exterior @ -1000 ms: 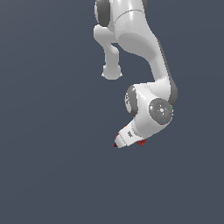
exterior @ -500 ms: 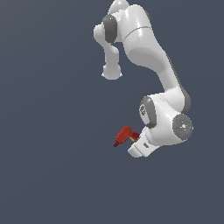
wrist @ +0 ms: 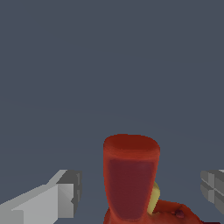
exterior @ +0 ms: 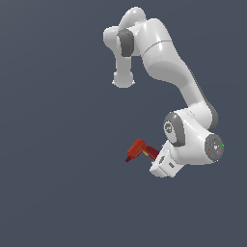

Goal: Pick up the object and move it to a goal position.

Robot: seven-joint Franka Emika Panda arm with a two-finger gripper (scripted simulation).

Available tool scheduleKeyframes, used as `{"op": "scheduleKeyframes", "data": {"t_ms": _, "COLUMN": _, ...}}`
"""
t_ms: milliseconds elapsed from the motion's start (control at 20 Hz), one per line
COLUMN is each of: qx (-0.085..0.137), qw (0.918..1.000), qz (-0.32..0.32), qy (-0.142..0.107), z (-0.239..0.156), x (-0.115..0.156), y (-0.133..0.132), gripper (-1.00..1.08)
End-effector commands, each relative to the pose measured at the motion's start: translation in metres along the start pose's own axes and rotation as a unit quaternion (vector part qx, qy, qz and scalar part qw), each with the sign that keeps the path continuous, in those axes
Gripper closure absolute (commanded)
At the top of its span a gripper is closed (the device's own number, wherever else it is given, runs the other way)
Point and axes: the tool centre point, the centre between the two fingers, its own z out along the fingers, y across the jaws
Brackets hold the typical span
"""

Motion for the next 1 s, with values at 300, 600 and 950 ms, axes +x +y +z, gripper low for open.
{"op": "scheduleKeyframes", "data": {"t_ms": 300, "qx": -0.001, "qw": 0.9998, "qz": -0.016, "qy": -0.008, "z": 0.002, "x": 0.005, "y": -0.004, "gripper": -1.0}}
{"op": "scheduleKeyframes", "data": {"t_ms": 600, "qx": -0.001, "qw": 0.9998, "qz": -0.016, "qy": -0.009, "z": 0.009, "x": 0.005, "y": -0.004, "gripper": -1.0}}
{"op": "scheduleKeyframes", "data": {"t_ms": 950, "qx": -0.001, "qw": 0.9998, "qz": -0.017, "qy": -0.009, "z": 0.028, "x": 0.004, "y": -0.004, "gripper": -1.0}}
